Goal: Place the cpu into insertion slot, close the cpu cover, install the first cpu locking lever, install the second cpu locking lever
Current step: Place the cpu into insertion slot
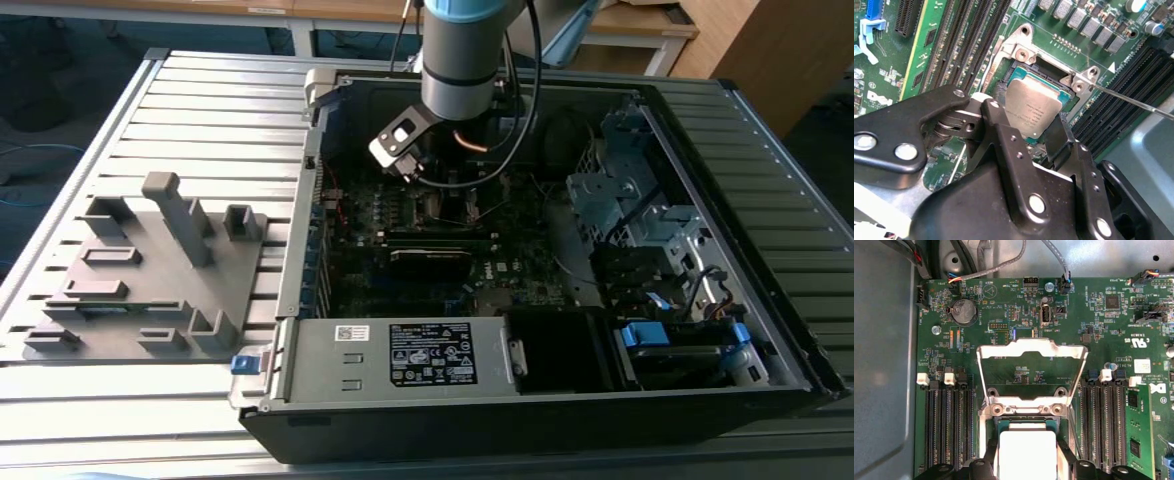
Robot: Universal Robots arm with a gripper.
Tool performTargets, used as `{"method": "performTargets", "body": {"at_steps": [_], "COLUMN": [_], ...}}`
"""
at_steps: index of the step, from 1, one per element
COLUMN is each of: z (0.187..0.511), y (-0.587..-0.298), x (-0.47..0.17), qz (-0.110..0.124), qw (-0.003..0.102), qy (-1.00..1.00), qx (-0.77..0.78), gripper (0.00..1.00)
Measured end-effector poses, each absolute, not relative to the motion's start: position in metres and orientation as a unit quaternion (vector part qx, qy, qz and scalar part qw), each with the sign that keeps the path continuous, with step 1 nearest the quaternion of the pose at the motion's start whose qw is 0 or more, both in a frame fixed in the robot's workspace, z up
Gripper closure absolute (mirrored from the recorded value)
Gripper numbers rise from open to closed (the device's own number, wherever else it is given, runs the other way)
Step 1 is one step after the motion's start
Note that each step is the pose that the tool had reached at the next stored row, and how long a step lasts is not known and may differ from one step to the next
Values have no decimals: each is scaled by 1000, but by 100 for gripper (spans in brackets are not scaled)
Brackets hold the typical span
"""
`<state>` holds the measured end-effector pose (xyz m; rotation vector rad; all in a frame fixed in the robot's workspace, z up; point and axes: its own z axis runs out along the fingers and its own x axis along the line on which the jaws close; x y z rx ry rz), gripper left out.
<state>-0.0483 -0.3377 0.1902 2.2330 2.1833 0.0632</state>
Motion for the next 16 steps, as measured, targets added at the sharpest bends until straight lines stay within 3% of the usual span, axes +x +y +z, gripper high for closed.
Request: {"method": "performTargets", "body": {"at_steps": [2,3,16], "z": [190,190,203], "y": [-338,-338,-338], "x": [-48,-48,-48], "qz": [20,20,20], "qw": [9,9,9], "qy": [699,699,699], "qx": [715,715,715], "gripper": [45,39,39]}}
